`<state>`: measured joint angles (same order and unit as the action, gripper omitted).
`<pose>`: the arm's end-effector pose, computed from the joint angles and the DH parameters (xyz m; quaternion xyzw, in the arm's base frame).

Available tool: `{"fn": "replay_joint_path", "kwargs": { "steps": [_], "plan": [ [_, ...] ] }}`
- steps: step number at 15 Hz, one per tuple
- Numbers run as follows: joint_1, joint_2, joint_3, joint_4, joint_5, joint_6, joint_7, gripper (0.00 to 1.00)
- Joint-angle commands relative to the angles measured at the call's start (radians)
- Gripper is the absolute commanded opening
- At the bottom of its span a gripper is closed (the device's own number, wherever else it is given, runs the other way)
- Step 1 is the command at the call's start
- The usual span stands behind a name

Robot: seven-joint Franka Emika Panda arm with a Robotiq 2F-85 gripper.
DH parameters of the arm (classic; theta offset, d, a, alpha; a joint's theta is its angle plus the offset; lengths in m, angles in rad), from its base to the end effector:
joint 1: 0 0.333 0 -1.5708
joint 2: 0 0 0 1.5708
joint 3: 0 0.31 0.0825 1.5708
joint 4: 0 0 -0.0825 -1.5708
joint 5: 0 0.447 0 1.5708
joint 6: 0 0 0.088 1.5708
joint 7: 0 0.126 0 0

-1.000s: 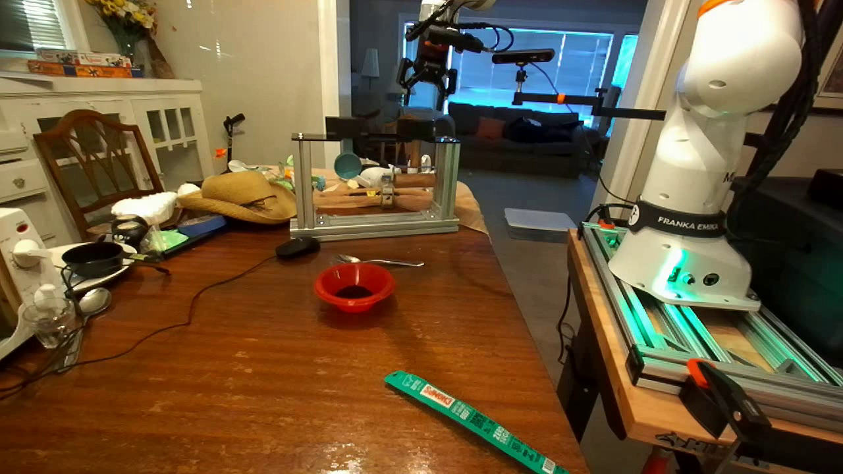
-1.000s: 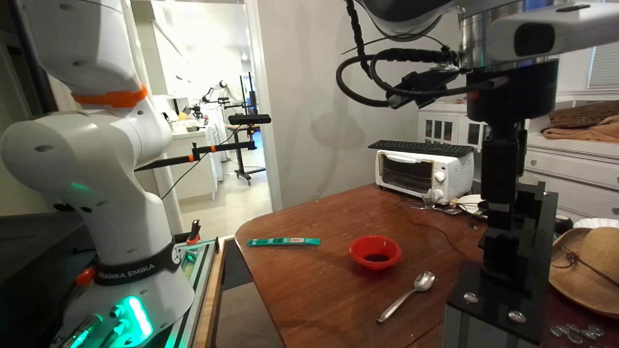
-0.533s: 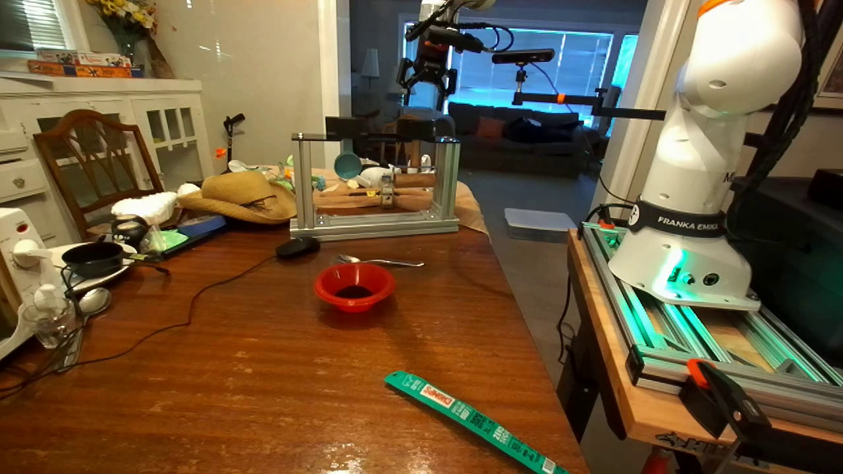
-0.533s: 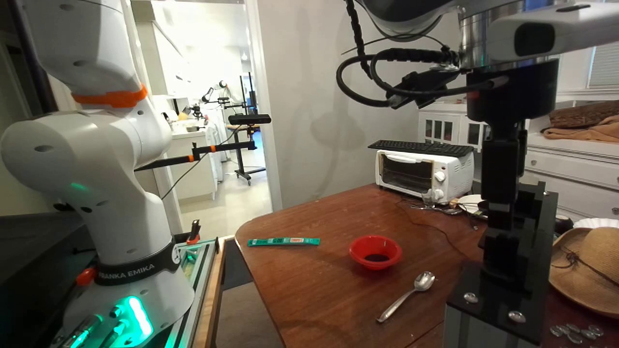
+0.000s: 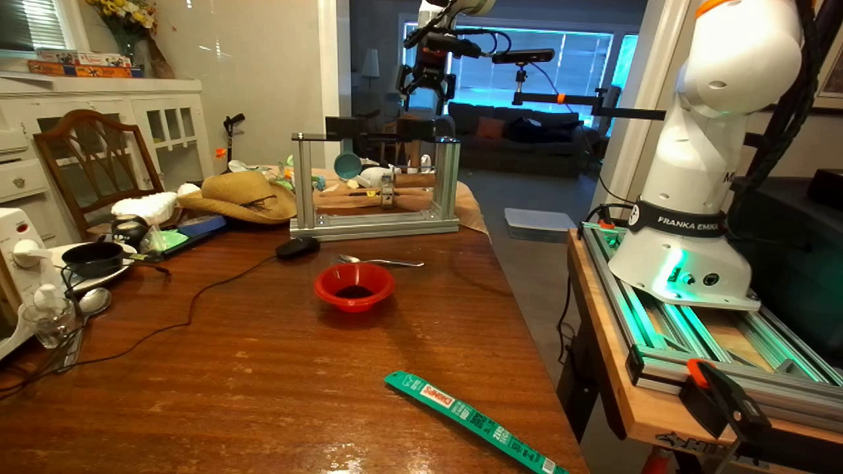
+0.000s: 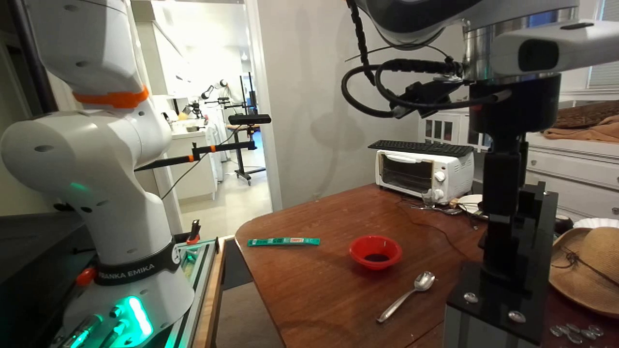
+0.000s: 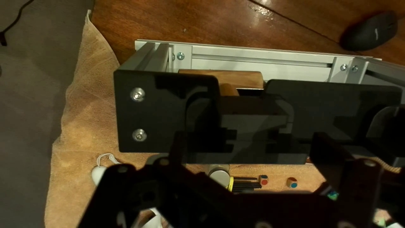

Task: Use the wooden object to roll on the green packet

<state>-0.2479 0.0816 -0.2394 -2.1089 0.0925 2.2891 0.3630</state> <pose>0.5490 -0.2867 0.3276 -0.8977 0.4369 -0.0522 0.0235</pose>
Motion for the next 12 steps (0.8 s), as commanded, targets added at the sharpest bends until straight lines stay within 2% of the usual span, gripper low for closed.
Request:
{"fn": "replay_joint_path", "kwargs": {
  "steps": [1,3,6,7,8,12],
  "plan": [
    [0.004,0.044,-0.004,0.043,0.008,-0.005,-0.005,0.9],
    [0.003,0.061,-0.005,0.06,0.009,-0.015,-0.004,0.89],
    [0.004,0.081,-0.006,0.078,0.009,-0.017,0.0,0.74],
    [0.004,0.086,-0.006,0.082,0.008,-0.021,0.002,0.75],
    [0.004,0.089,-0.006,0.085,0.007,-0.021,0.003,0.71],
    [0.005,0.081,-0.009,0.081,0.0,-0.025,0.007,0.73]
  ]
}}
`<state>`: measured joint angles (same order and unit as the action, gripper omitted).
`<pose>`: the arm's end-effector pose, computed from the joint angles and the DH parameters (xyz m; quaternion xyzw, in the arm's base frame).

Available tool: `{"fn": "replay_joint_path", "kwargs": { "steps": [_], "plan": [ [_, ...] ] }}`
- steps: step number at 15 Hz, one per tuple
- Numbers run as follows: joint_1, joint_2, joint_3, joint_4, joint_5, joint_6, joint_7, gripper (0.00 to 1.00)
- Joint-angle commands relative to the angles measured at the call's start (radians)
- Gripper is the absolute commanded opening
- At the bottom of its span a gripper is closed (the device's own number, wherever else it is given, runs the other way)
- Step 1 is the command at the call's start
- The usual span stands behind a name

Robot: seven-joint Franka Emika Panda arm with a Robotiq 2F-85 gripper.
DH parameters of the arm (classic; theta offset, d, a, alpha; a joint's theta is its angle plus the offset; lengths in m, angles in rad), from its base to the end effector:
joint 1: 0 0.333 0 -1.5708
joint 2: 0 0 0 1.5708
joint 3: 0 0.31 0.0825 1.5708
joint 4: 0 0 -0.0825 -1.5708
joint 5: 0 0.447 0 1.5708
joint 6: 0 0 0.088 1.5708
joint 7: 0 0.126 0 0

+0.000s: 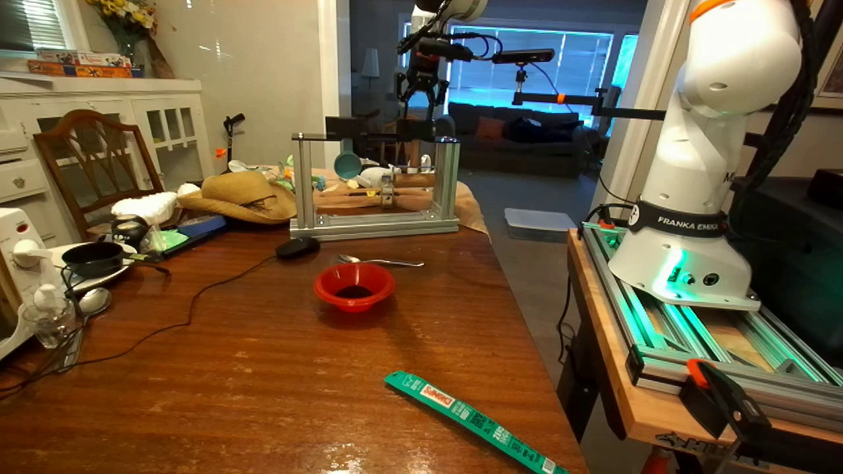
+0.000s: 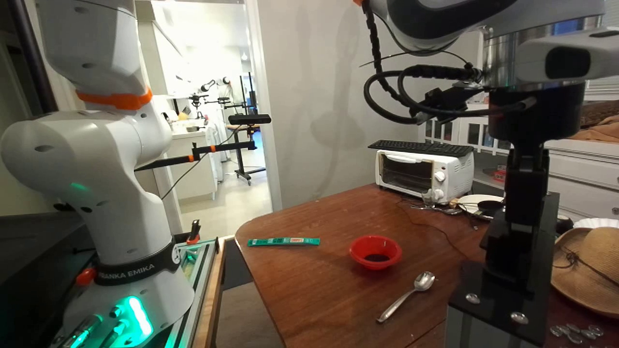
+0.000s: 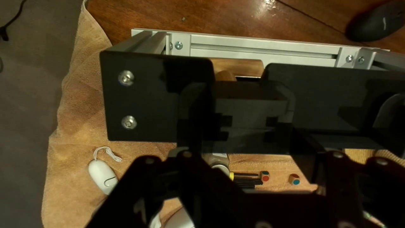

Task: Use the wooden object to roll on the green packet

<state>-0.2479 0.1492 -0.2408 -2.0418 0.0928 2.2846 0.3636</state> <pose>0.5663 -0.2958 0.3201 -0.8980 0.4367 -0.0504 0.0158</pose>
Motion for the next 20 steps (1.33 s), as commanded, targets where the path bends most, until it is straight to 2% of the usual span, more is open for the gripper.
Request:
{"fn": "replay_joint_path", "kwargs": {
  "steps": [1,7,12,15,18,20],
  "plan": [
    [0.005,0.009,-0.008,0.009,0.0,-0.019,0.008,0.74],
    [0.005,-0.015,-0.011,-0.018,-0.007,-0.024,0.003,0.77],
    [0.007,-0.032,-0.011,-0.036,-0.008,-0.026,0.004,0.74],
    [0.01,-0.051,-0.011,-0.055,-0.011,-0.028,0.031,0.77],
    [0.013,-0.07,-0.009,-0.083,-0.01,-0.012,0.047,0.76],
    [0.012,-0.069,-0.006,-0.085,0.002,-0.001,0.055,0.79]
  ]
}}
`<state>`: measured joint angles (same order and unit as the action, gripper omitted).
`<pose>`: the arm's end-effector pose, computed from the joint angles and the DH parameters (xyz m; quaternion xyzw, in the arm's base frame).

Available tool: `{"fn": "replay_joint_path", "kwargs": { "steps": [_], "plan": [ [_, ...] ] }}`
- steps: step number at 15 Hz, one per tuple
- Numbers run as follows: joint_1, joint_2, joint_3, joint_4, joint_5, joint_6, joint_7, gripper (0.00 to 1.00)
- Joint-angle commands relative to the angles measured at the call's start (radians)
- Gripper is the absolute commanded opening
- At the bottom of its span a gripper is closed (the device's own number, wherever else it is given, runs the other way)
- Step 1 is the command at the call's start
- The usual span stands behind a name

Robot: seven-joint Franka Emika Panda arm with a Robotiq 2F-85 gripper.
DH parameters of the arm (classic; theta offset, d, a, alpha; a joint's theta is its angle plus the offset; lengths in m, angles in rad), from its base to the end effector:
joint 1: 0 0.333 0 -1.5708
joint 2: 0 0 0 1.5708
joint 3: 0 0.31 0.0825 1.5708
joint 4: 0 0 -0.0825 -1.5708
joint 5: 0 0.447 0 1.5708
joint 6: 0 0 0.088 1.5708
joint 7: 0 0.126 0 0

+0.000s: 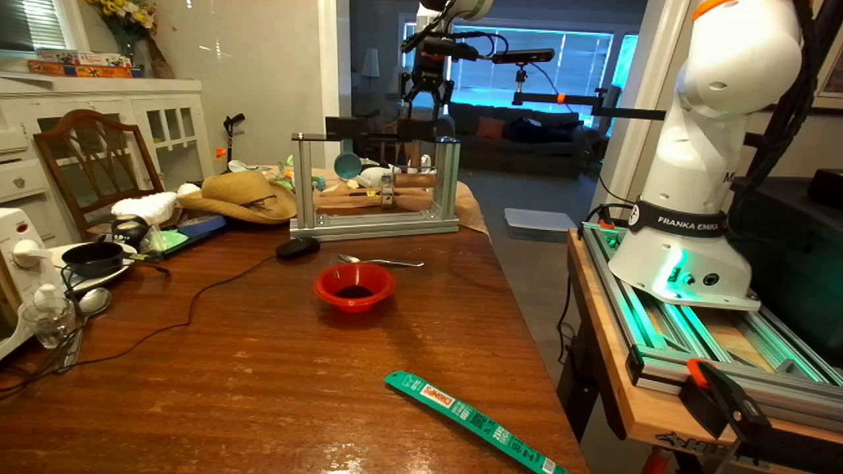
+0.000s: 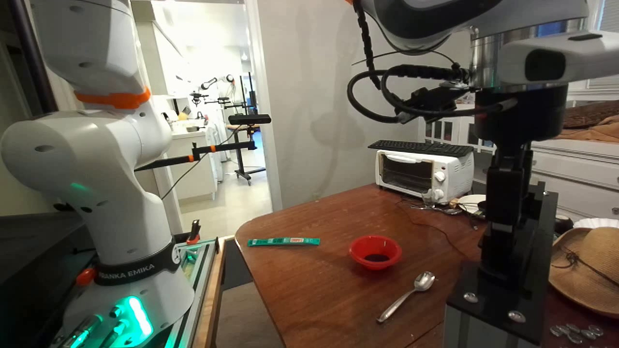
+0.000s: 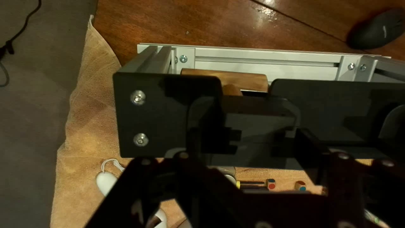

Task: Use the wooden object to roll on the green packet

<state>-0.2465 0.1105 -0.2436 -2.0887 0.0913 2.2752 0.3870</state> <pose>0.5522 -0.2900 0.3191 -0.8927 0.4484 -0.0410 0.0206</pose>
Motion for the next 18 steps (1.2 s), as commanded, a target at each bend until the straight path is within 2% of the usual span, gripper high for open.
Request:
{"fn": "replay_joint_path", "kwargs": {
  "steps": [1,3,7,18],
  "plan": [
    [0.01,-0.027,-0.003,-0.035,0.007,0.003,0.037,0.8],
    [0.009,-0.02,-0.001,-0.026,0.018,0.0,0.047,0.82],
    [0.012,-0.012,0.0,-0.018,0.026,0.005,0.066,0.77],
    [0.014,0.013,-0.004,0.008,0.0,0.008,0.095,0.76]
  ]
}}
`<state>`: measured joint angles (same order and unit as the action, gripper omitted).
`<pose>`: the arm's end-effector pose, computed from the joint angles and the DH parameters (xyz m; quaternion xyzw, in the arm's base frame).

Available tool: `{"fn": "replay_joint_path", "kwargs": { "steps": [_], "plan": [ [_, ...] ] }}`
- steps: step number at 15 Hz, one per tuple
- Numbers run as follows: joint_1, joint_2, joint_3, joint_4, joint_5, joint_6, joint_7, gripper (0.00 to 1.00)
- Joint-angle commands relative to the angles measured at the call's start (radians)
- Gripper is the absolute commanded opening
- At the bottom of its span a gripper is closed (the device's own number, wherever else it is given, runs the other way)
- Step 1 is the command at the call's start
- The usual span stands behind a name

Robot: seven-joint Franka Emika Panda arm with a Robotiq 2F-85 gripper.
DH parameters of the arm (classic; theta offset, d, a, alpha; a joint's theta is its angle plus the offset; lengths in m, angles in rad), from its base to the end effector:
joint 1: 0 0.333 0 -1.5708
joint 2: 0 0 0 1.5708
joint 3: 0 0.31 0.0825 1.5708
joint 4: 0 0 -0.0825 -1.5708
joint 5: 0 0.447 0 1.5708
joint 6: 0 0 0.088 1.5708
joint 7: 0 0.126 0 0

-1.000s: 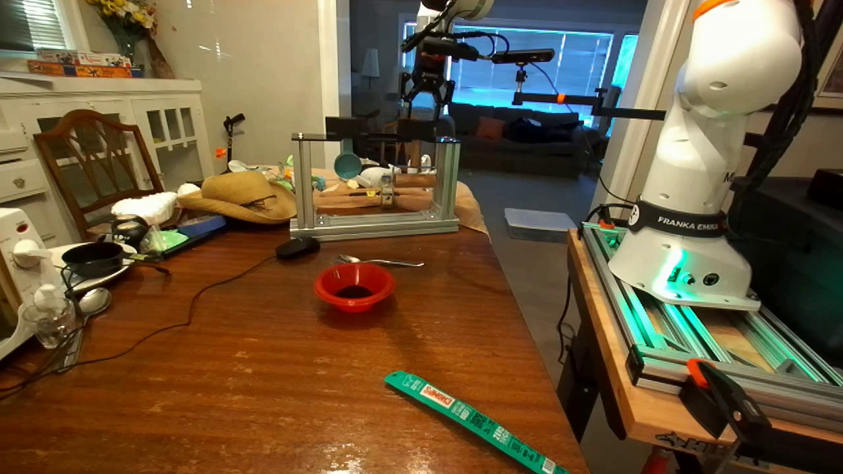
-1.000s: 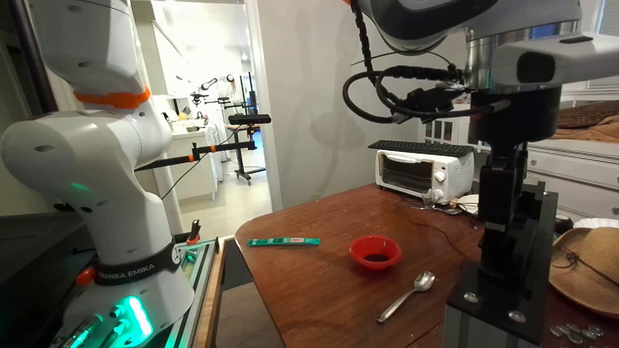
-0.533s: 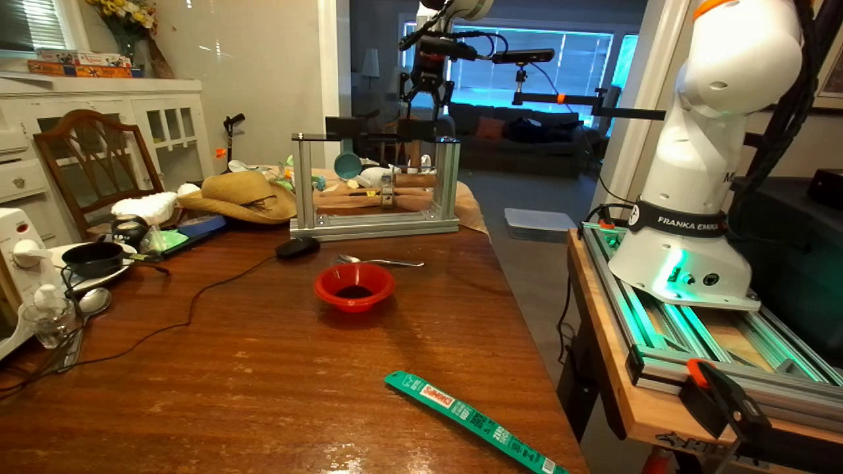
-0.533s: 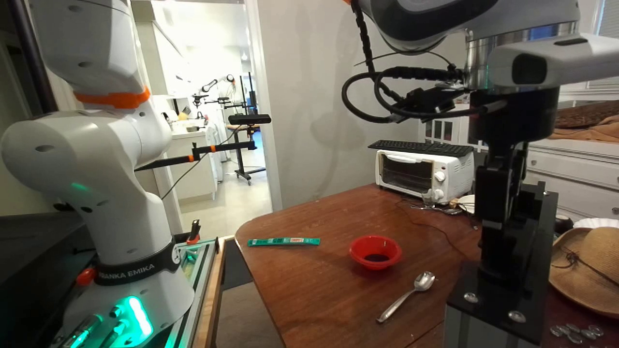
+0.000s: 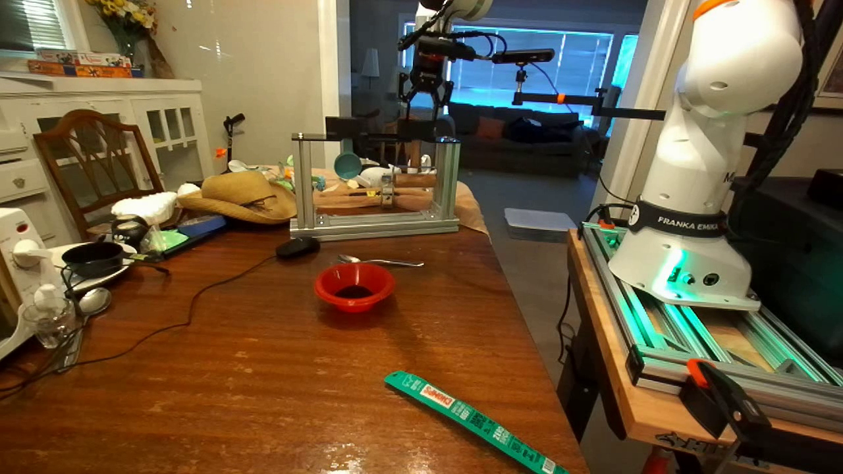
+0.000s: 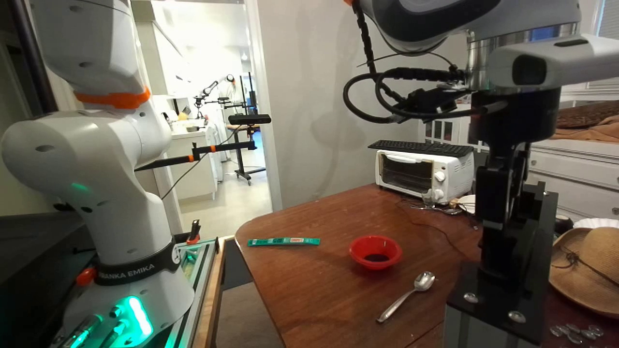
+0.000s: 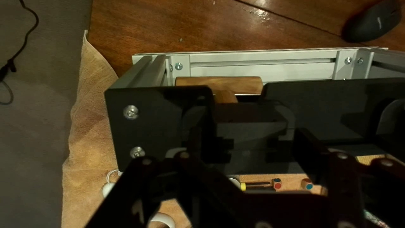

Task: Use the wooden object to roll on the green packet

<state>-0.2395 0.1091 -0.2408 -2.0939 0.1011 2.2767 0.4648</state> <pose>0.5539 -0.2837 0.3174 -0.8753 0.4812 -0.0389 0.0265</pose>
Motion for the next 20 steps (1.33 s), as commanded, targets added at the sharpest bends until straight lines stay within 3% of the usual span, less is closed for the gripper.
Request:
{"fn": "replay_joint_path", "kwargs": {
  "steps": [1,8,20],
  "plan": [
    [0.007,0.018,-0.008,0.017,-0.011,0.005,0.021,0.76],
    [0.007,0.042,-0.01,0.04,-0.016,0.006,0.013,0.76],
    [0.009,0.088,-0.016,0.061,-0.027,0.008,0.016,0.63]
  ]
}}
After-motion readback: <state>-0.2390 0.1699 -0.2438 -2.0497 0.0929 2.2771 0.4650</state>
